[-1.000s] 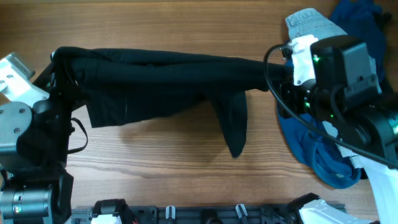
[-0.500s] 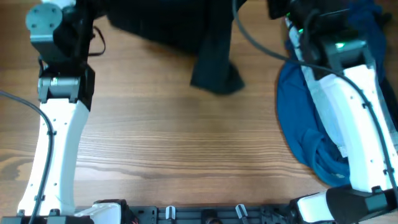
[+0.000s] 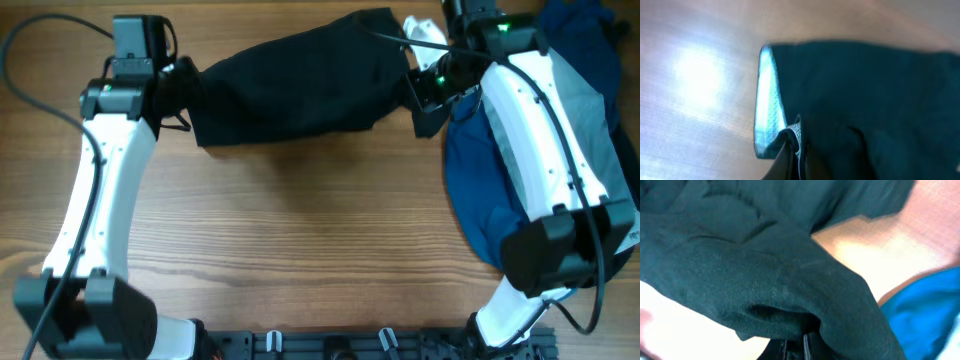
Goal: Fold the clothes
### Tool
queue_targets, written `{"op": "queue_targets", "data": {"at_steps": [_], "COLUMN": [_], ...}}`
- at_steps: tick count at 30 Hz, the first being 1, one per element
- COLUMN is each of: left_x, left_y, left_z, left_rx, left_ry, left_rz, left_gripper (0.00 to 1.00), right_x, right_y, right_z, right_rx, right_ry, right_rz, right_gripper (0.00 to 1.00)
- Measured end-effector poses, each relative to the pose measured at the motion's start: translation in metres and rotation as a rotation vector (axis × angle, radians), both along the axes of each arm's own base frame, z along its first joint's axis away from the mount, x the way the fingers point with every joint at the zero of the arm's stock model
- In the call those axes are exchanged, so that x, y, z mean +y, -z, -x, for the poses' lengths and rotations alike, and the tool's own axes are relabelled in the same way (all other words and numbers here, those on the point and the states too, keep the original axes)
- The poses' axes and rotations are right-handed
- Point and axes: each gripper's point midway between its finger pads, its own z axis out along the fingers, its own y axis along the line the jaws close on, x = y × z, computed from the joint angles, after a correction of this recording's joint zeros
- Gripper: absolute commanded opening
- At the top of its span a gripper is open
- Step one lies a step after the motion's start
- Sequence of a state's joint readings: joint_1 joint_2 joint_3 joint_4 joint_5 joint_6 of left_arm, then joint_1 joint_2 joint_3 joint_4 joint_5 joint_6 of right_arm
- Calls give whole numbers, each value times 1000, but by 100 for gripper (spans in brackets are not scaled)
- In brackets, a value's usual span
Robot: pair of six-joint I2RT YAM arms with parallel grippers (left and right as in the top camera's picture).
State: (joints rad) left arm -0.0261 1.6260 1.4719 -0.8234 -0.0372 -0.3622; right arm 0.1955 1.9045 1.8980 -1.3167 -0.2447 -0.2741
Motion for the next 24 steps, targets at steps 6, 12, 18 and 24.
{"op": "queue_targets", "data": {"at_steps": [6, 12, 18, 24], "left_x": [3, 0, -7, -15], "left_y": [40, 51, 96, 126], "left_z": [50, 93, 138, 187], "left_rx": [275, 455, 634, 804], "left_ry": [-3, 6, 19, 26], "left_rz": [-18, -2, 45, 94], "left_gripper": [4, 5, 24, 69], "right_x": [3, 18, 15, 16], "right_y": [5, 39, 91, 93], "right_z": [48, 89, 121, 117], "right_rx": [211, 386, 515, 498], "right_ry": [0, -28, -15, -9], "right_rz": [-32, -2, 28, 23], "right_gripper": [11, 12, 14, 48]}}
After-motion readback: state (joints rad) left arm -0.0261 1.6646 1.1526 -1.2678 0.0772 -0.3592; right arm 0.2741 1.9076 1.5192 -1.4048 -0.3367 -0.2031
